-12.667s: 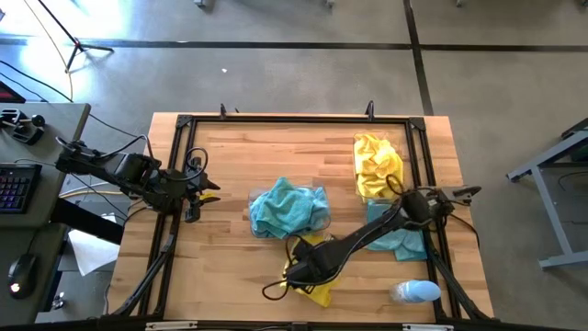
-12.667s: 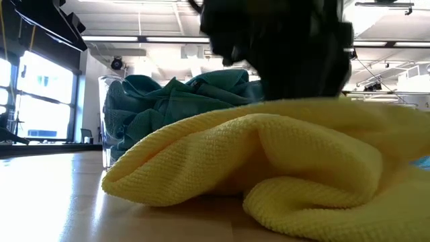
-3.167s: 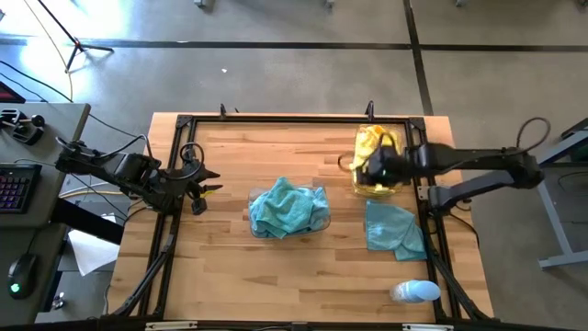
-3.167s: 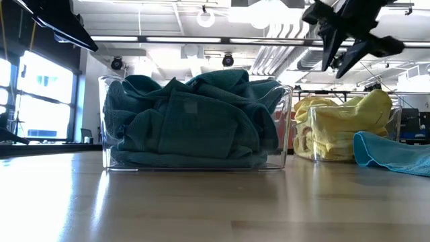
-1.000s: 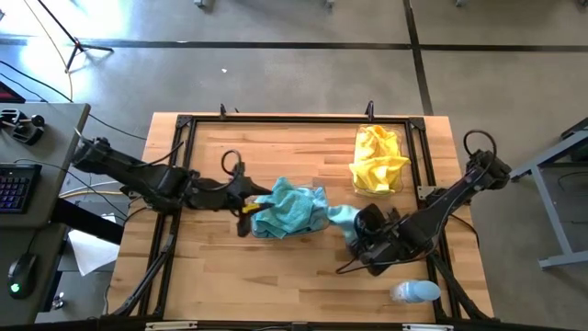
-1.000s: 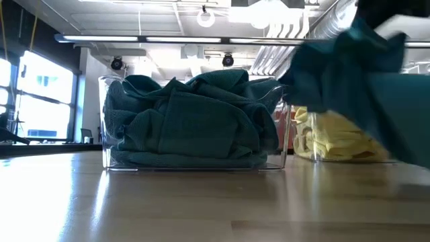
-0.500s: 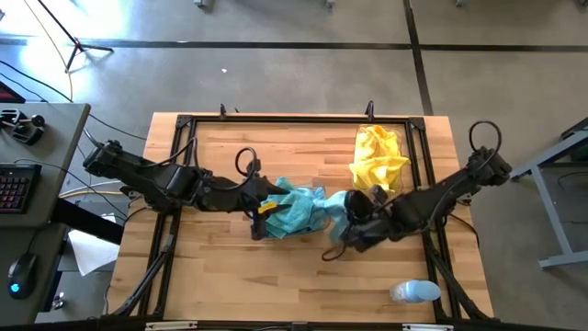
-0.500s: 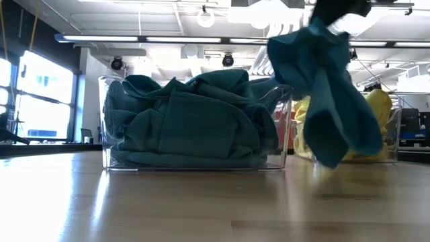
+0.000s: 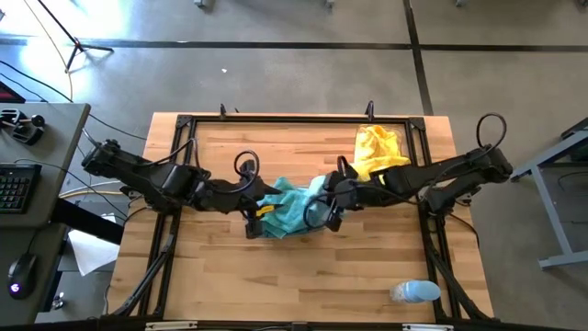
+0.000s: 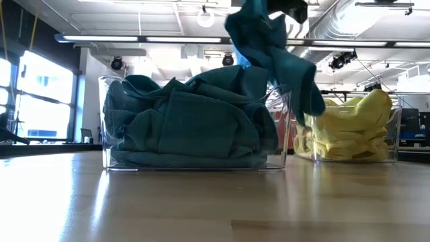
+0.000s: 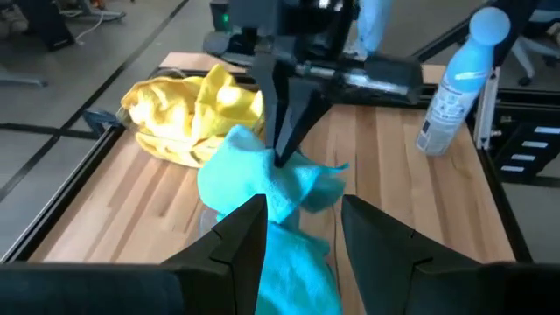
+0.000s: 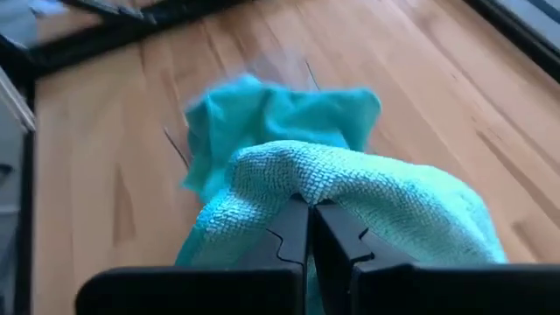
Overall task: Sort microfiber towel by color & place in baskets
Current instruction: Put the blue towel into the bottom transparent bin
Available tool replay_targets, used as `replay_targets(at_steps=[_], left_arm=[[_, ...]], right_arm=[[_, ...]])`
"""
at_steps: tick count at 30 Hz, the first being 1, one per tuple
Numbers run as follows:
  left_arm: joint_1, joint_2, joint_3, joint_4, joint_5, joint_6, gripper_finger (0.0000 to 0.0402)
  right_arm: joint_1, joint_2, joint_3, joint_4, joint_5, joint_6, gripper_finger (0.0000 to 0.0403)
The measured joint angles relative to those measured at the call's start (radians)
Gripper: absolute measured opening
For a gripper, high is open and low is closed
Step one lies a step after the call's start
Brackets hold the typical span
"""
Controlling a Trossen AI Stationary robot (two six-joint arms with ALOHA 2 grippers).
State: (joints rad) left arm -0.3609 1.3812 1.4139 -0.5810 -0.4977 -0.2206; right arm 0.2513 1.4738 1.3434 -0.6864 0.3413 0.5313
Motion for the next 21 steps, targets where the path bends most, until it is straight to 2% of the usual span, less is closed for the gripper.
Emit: replay_targets(at_steps=[8,12,21], left_arm=[[-0.009,-0.04,0.0,-0.035,-0.033,-0.022,0.0135],[-0.008,-0.035,0.0,-0.032,-0.036,-0.011,0.0135],[0.016,0.034,0.0,0.101,-0.013,0.072,0.0135]], right_arm=[[-0.01,0.0,0.0,0.132,-0.002,-0.055,0.0],[-0.01,0.0,0.0,0.267,-0.016,-0.112,0.0],[-0.009,0.0,0.0,0.394,-0.025,-0.174,0.0]])
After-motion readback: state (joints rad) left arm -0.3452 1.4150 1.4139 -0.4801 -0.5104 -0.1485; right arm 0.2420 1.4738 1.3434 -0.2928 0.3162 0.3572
